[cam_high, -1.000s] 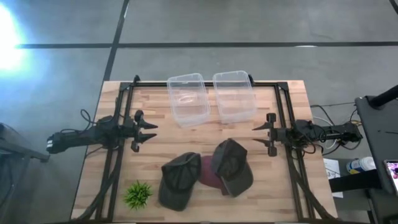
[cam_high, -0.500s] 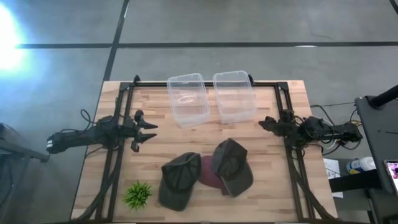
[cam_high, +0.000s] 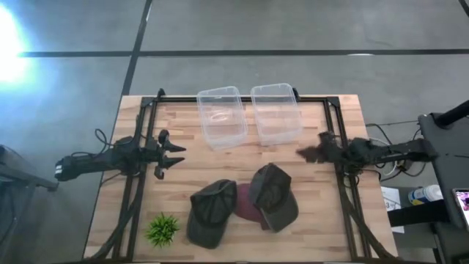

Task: Pick and place caps into container
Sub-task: Put the right black cap into the right transparent container

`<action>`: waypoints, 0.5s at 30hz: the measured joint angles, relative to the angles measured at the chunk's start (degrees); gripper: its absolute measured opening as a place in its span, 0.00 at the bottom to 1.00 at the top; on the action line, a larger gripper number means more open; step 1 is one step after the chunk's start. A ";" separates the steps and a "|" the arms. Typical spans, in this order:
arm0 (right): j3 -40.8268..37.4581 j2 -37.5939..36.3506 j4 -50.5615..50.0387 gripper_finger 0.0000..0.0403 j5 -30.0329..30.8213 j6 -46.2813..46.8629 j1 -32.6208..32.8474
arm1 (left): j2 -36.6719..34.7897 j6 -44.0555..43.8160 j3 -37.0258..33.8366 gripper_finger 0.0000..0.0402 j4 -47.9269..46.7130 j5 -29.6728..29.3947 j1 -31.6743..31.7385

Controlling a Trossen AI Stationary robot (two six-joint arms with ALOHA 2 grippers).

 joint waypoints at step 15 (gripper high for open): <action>26.37 36.67 -51.13 0.47 -19.67 -8.85 9.97 | 0.01 0.01 0.00 0.42 0.02 -0.01 0.00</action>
